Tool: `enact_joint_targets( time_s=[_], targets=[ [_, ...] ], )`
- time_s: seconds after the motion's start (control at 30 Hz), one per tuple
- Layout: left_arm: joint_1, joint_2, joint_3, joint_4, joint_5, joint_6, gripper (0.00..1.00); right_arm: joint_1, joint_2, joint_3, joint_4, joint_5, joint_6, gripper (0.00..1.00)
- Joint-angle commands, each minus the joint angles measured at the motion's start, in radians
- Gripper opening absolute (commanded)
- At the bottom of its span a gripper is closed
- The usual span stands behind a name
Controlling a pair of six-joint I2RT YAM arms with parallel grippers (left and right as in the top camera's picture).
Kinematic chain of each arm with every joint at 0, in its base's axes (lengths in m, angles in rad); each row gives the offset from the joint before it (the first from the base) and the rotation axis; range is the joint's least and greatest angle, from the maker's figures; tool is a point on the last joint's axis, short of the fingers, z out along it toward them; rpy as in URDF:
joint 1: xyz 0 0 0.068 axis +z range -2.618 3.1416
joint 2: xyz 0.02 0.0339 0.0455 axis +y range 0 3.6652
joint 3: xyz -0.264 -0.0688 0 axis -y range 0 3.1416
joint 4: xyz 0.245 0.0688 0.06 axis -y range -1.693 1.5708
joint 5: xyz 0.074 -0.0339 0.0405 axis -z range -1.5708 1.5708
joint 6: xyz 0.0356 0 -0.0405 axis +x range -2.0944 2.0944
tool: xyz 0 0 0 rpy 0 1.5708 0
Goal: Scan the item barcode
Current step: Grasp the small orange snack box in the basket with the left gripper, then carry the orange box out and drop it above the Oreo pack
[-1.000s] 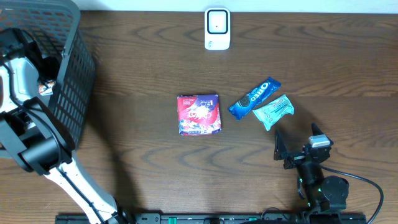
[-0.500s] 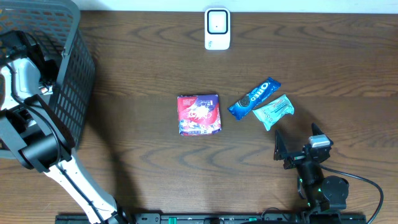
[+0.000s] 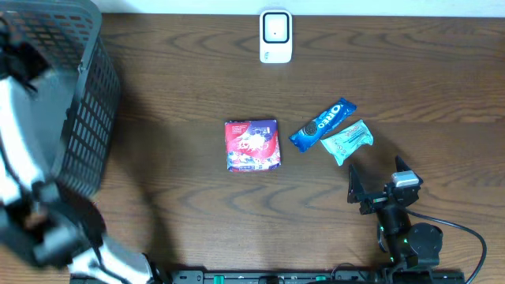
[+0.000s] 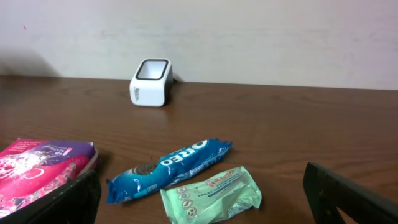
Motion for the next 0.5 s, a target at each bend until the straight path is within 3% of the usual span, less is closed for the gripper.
enact_joint_targets(
  time_s=[0.0,0.2,0.47],
  targets=[
    [0.003,-0.203,0.019,-0.005,0.092,-0.304,0.08,-0.013,-0.004,-0.003,-0.002,-0.009,-0.007,0.99],
    [-0.069,-0.396,0.019,0.091,0.533,-0.45,0.07,-0.013,-0.004,-0.003,-0.002,-0.009,-0.007,0.99],
    [-0.496,-0.424,0.017,0.12,0.595,-0.4,0.07,-0.013,-0.004,-0.003,-0.002,-0.009,-0.007,0.99]
  ],
)
